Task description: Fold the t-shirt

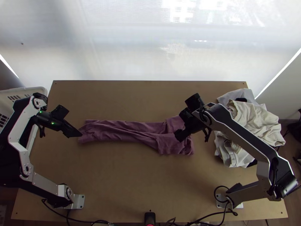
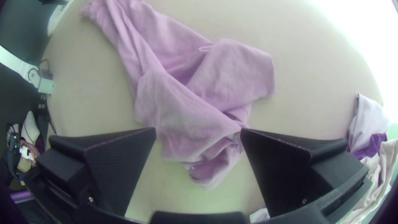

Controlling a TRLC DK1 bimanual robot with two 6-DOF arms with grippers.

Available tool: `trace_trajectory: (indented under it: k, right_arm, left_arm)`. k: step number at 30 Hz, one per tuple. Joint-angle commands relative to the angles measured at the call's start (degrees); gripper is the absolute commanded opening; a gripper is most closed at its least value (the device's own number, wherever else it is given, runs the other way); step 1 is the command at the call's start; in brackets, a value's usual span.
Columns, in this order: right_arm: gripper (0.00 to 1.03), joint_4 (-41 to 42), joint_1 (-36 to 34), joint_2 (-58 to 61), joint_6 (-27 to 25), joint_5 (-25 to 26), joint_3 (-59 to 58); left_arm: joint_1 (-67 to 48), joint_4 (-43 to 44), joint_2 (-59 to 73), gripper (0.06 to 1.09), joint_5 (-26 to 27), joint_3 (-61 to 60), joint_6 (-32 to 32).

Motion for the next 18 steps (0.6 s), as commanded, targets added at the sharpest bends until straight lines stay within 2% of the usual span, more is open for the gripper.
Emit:
trace_trajectory:
  k: [1,8,13,18]
  right_arm:
    - [0.85,1.30,4.49,2.86,1.89,1.54,3.64]
    - [0.55,2.45,10.02,6.55,1.89,1.45,7.59]
    - [0.52,2.53,13.80,8.14,1.54,1.45,8.65]
    - [0.53,3.15,14.50,8.14,1.28,1.54,8.29]
  left_arm:
    - [-0.31,-5.13,1.94,1.00,3.04,3.82,-2.54]
    - [-1.27,-6.71,3.18,1.00,6.11,4.17,-5.09]
    - [-1.36,-6.97,3.70,1.00,7.26,3.91,-6.85]
    - [-0.04,-6.71,4.49,1.00,7.08,3.65,-6.85]
